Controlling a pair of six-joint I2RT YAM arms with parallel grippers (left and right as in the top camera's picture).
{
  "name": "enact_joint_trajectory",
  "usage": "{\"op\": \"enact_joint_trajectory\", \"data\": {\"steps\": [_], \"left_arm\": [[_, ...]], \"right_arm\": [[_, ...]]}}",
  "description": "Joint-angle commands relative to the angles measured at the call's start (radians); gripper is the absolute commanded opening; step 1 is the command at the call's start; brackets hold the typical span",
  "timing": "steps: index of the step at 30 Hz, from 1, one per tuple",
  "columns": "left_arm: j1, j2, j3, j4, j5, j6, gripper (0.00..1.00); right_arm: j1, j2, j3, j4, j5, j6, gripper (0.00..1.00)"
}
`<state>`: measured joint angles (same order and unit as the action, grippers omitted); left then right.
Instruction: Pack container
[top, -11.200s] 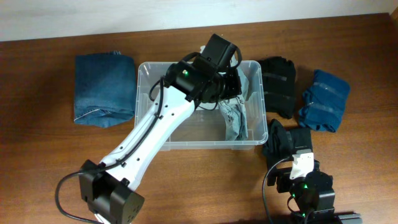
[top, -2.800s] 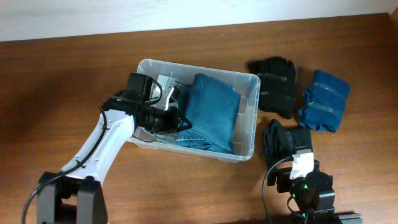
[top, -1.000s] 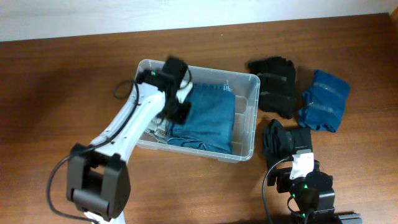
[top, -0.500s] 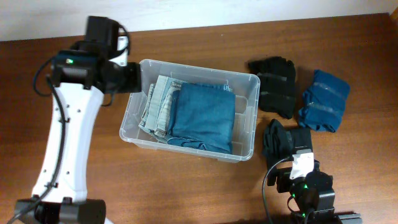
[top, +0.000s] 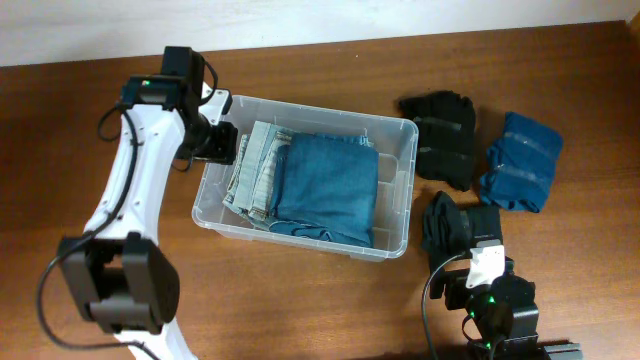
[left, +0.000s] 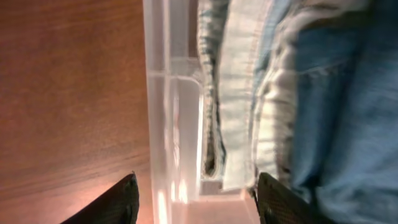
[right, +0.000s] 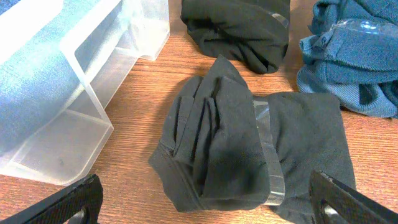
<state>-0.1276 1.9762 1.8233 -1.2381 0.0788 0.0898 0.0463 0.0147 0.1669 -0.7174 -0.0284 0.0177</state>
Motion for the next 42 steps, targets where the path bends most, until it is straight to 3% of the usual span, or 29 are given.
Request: {"op": "enact_joint_trajectory", "data": {"steps": [1,4,7,8,14,18,26,32,33,36,38,42], "left_arm": [[0.025,0.077,-0.003,0.014,-0.023,-0.014,0.57],[0.027,0.121,-0.003,0.025,-0.023,-0.013,0.48],[0.027,0.144,-0.003,0.023,-0.02,-0.023,0.16],[0.028,0.145,-0.003,0.023,-0.021,-0.039,0.11],[0.047,0.144,-0.003,0.002,-0.041,-0.283,0.04],[0.059,0.144,-0.003,-0.024,-0.046,-0.304,0.01],[0.077,0.144,-0.003,-0.081,-0.132,-0.304,0.01],[0.079,0.144,-0.002,-0.079,-0.134,-0.182,0.01],[0.079,0.144,0.002,-0.079,-0.123,-0.182,0.05],[0.078,0.14,0.029,-0.089,-0.083,-0.182,0.35],[0.078,0.131,0.065,-0.117,-0.067,-0.182,0.49],[0.078,0.077,0.194,-0.217,-0.067,-0.182,0.51]], "right_arm": [[-0.008,-0.009,-0.005,0.0,-0.005,-0.003,0.99],[-0.008,-0.009,-0.005,0.0,-0.005,-0.003,0.98],[-0.008,-0.009,-0.005,0.0,-0.005,-0.003,0.98],[-0.008,-0.009,-0.005,0.0,-0.005,-0.003,0.98],[-0.008,-0.009,-0.005,0.0,-0.005,-0.003,0.98],[-0.008,-0.009,-0.005,0.0,-0.005,-0.003,0.98],[-0.008,-0.009,-0.005,0.0,-0.005,-0.003,0.98],[-0.008,-0.009,-0.005,0.0,-0.005,-0.003,0.98],[-0.008,-0.009,-0.005,0.0,-0.005,-0.003,0.98],[-0.008,-0.009,-0.005,0.0,-0.005,-0.003,0.98],[-0.008,-0.009,-0.005,0.0,-0.005,-0.003,0.98],[-0.008,-0.009,-0.005,0.0,-0.005,-0.003,0.98]]}}
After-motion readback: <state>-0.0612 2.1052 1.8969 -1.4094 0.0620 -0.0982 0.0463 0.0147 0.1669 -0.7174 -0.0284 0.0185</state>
